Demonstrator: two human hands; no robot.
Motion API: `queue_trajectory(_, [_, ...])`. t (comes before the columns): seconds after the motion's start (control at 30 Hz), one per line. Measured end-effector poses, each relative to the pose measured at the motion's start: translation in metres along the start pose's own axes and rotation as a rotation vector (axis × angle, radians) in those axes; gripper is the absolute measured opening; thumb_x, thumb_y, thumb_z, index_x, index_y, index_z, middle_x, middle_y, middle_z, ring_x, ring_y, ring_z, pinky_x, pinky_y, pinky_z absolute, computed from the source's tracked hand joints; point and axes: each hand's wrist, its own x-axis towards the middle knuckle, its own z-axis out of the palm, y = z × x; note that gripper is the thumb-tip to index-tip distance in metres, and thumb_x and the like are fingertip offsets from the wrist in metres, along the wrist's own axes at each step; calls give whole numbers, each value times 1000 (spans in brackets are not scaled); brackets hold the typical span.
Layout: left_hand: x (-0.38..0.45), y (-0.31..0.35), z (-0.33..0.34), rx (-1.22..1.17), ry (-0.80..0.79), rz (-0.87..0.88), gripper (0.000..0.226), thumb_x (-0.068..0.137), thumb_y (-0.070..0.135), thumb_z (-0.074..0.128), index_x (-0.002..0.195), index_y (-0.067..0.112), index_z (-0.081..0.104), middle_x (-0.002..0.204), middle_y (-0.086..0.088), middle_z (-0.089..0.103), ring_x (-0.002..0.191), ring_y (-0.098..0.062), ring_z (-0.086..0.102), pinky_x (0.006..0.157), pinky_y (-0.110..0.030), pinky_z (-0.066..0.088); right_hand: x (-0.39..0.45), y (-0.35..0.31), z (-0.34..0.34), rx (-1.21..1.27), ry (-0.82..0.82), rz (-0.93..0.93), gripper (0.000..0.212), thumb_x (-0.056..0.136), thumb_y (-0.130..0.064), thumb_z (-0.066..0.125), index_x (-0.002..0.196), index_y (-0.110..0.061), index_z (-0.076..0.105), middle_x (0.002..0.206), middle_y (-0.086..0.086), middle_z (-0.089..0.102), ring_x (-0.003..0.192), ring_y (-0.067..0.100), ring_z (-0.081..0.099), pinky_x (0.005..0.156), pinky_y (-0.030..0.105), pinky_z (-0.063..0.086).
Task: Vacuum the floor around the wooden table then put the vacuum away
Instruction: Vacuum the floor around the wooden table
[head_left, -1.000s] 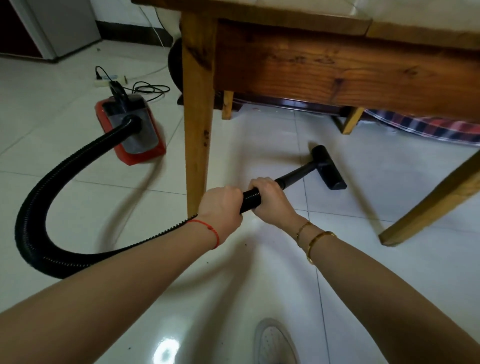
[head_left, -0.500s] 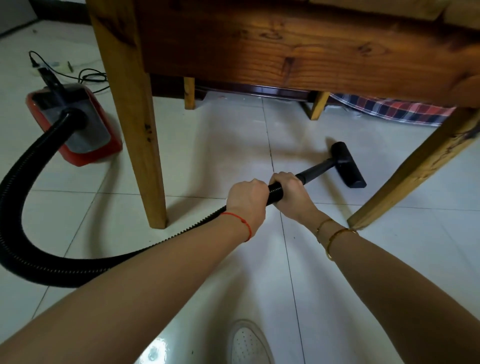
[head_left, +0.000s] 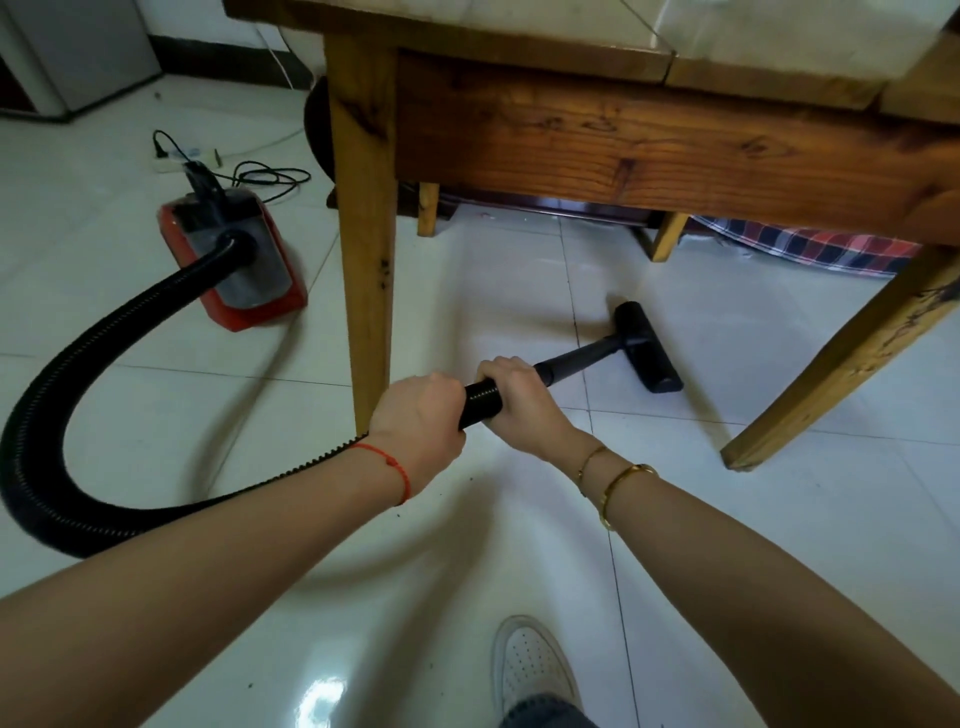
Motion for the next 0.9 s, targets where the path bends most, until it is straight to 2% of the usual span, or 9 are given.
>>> queue_trajectory(0.1, [-21,-24,-7,9,8,-52,17,88,22,57,103,15,59,77,1,44,72,-23,57,59,-27,41,7,-31,10,43,-20,-56,18,74,-2,65,78,-15,52,78,-1,53,78,16,43,67,25,31])
queue_trajectory(0.23, [-43,-54,-14,24,1,-130,18,89,28,58,101,16,60,72,2,43,64,-21,49,58,-28,40,19,-68,23,72,-81,-119,25,73,-4,68,78,-19,50,82,1,56,82,18,47,70,28,39])
queue_trajectory(0.37, [-63,-79,-22,43,-26,-184,17,88,24,55,101,14,59,80,-1,48,73,-22,57,59,-29,40,28,-100,35,112,-136,-158,31,69,-5,75,78,-22,50,82,-4,54,83,14,46,68,25,37])
queue_trajectory(0.47, [-76,-91,-25,55,-44,-211,18,86,22,55,102,13,59,91,-5,59,81,-24,62,60,-29,40,32,-115,42,121,-166,-206,26,71,-6,74,81,-19,53,85,-3,55,85,15,47,70,25,37])
queue_trajectory(0.53, [-83,-96,-25,64,-60,-226,19,87,23,55,102,13,58,93,-4,59,82,-24,62,60,-28,40,32,-122,46,117,-168,-252,23,74,-9,73,81,-19,53,86,-1,57,86,16,48,71,26,39])
queue_trajectory(0.7, [-83,-84,-11,54,-100,-223,16,88,22,54,100,12,57,75,1,42,68,-20,50,59,-28,38,25,-109,52,109,-211,-312,17,76,-7,71,82,-16,56,85,-3,57,85,14,49,77,29,46])
queue_trajectory(0.9, [-50,-51,14,-27,-108,-174,11,88,19,53,98,13,56,65,4,38,63,-18,47,57,-26,40,24,-54,50,100,-228,-308,20,74,-8,70,80,-20,56,81,-6,57,83,12,51,83,32,47])
